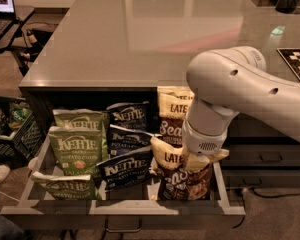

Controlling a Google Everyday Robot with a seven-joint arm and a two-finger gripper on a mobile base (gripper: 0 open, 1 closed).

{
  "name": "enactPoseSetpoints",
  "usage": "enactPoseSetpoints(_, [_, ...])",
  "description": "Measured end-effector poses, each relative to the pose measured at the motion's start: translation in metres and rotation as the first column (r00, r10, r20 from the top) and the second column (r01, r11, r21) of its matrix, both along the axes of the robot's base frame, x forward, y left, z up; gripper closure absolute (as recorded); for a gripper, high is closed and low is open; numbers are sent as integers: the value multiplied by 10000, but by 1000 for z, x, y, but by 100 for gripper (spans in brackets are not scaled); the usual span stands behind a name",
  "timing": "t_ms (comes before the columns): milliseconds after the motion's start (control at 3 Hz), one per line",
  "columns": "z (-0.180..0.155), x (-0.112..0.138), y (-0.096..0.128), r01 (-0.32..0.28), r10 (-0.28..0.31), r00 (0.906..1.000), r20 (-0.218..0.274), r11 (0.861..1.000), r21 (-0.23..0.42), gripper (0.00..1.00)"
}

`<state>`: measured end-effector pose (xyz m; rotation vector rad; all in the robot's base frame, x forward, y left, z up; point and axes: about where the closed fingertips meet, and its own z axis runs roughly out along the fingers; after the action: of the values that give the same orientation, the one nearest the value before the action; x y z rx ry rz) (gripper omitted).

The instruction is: Pick brown chip bag from top drawer and place on counter

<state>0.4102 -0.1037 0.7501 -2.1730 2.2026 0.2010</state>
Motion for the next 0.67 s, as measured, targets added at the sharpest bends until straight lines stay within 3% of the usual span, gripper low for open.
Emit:
enactPoseSetpoints(333, [9, -3, 2, 40, -39, 10000, -86, 9999, 113, 100])
enactPoseSetpoints(667, [28, -6, -1, 370, -361, 9991, -227, 9985, 396, 100])
